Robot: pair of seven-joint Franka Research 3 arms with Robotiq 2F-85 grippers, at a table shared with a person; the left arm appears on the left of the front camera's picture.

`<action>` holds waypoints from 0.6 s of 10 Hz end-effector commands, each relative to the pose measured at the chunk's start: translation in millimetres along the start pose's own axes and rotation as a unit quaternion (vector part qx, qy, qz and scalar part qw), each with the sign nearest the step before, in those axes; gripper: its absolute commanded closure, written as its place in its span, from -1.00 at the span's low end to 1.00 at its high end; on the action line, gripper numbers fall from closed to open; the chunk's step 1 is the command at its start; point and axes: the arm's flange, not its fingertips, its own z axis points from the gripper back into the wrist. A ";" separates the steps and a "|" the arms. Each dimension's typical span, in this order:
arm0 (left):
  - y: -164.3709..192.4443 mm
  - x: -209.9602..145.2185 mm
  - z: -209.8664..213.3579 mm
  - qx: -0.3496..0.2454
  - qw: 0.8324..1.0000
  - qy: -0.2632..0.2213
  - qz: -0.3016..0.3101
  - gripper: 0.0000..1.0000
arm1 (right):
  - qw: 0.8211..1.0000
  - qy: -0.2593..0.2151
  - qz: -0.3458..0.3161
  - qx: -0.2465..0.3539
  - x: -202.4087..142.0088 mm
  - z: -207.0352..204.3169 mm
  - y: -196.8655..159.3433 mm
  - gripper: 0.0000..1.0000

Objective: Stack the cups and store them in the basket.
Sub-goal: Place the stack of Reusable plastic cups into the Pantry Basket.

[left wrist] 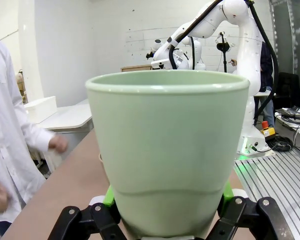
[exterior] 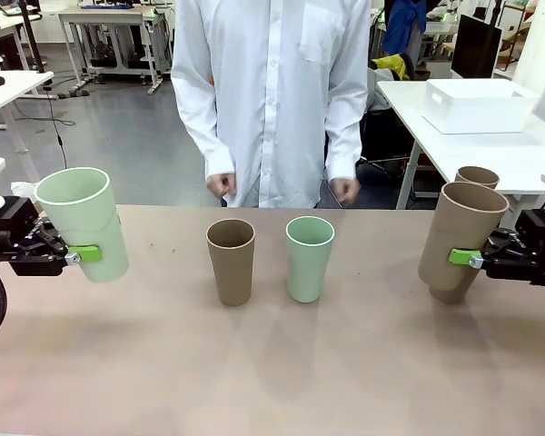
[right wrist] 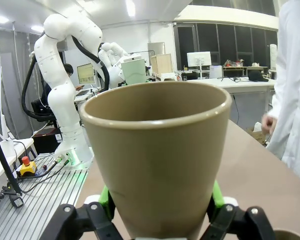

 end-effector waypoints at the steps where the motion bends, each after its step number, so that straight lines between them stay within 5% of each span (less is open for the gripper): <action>1: -0.5 1.7 -0.1 -0.001 1.000 0.000 -0.001 -0.69 | 1.000 -0.005 0.004 -0.009 3.0 -3.9 -2.7 -0.72; 6: -0.5 1.7 -0.1 -0.001 1.000 0.000 -0.001 -0.69 | 1.000 -0.005 0.004 -0.009 3.0 -3.9 -2.7 -0.72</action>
